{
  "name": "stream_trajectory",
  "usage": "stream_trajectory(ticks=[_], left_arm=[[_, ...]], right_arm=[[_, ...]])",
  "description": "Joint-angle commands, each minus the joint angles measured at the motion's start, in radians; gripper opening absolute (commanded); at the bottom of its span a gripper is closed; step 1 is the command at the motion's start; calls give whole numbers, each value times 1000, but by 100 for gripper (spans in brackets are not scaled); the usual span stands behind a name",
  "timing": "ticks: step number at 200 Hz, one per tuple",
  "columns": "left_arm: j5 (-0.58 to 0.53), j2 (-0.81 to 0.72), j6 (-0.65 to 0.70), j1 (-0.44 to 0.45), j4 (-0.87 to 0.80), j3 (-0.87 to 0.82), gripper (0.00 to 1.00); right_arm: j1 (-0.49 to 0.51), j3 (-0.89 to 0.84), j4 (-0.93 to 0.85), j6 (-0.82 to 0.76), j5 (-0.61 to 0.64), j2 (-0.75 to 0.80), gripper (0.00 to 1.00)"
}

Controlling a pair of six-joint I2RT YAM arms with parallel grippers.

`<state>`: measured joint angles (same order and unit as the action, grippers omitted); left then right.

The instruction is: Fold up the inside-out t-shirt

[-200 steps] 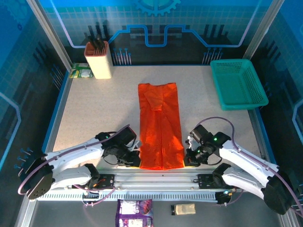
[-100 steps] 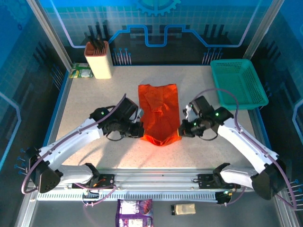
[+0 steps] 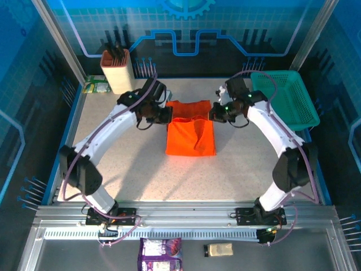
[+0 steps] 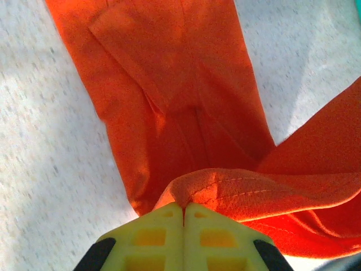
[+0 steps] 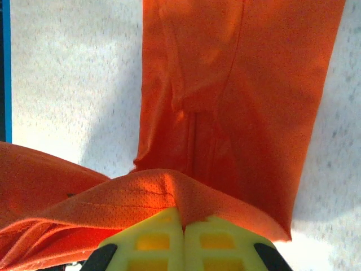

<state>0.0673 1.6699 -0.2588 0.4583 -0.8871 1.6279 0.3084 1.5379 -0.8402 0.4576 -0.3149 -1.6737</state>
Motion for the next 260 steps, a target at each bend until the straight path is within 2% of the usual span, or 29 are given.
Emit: stream_trajectory(ticks=[1,45,75,134,138,145,159,169,184,214,260], left_arm=[[-37,97,94,-43,27,102,0],[-43,289,125,-118,64,261,0],[-52,404,124,-155,87,350,0],[-97,629,122,-205,113,551,1],[-104,640,120,-206,122,562,6],[-121,654,122,-209,148,567,14],[-143,669,117,-220,195,570,31],[-154,675,101,-227,207,582,36],[-130,665,82,-231,209,601,39],[14,666,98,-196,275,604,40],[92,866,124,-159,244,800,31]], right_arm=[[-36,124,21,-42,-36,-112,0],[-79,356,32,-49,-44,-353,0],[-97,461,99,-12,-69,-489,0],[-125,610,244,56,-41,-692,0],[-127,605,267,62,-36,-698,0],[-133,586,331,78,-38,-705,9],[-152,545,467,133,-76,-715,44],[-168,561,467,165,-98,-726,53],[-173,534,463,161,-98,-686,56],[-152,383,479,161,-129,-550,56],[-56,43,557,240,-228,-363,54]])
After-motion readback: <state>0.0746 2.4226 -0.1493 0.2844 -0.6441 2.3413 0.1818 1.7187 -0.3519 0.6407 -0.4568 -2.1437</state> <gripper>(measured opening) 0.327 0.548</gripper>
